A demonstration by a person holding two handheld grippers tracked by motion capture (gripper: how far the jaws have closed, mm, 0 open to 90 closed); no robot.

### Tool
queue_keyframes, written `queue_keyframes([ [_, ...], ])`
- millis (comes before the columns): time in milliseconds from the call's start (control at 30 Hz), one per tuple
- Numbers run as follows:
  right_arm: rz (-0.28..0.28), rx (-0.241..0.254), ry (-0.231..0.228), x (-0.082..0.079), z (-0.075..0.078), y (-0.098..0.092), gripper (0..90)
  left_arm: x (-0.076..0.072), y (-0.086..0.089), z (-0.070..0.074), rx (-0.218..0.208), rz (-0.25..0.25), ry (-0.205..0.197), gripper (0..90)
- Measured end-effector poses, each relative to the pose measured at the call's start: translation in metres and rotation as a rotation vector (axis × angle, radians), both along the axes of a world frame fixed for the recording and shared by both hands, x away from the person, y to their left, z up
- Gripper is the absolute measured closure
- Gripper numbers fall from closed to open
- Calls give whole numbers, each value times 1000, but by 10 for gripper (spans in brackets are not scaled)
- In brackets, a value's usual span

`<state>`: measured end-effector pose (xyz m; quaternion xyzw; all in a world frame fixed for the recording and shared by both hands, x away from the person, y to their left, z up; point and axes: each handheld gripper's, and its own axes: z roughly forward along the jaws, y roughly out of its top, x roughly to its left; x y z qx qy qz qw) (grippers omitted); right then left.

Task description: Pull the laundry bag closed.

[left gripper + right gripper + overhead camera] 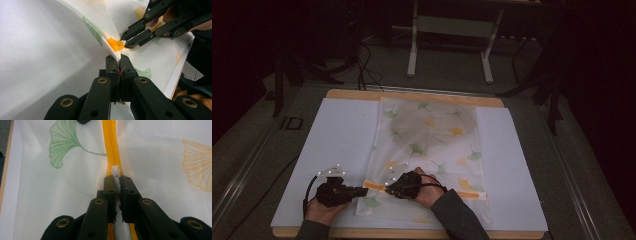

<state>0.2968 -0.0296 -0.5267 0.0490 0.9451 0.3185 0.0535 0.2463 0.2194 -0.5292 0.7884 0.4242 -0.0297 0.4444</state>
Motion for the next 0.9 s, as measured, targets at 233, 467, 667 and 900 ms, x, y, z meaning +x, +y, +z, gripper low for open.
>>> queue_keyframes([
  [233,0,-9,-8,-1,1,-2,845,0,1,0,-1,-1,-2,885],
  [467,-8,-9,-5,0,1,-9,844,0,2,1,-6,3,-2,885],
  [667,-16,-11,-6,0,1,-15,844,0,2,1,-7,4,-2,885],
  [900,-23,-15,-5,-1,1,-21,844,-1,3,1,-7,4,-4,885],
])
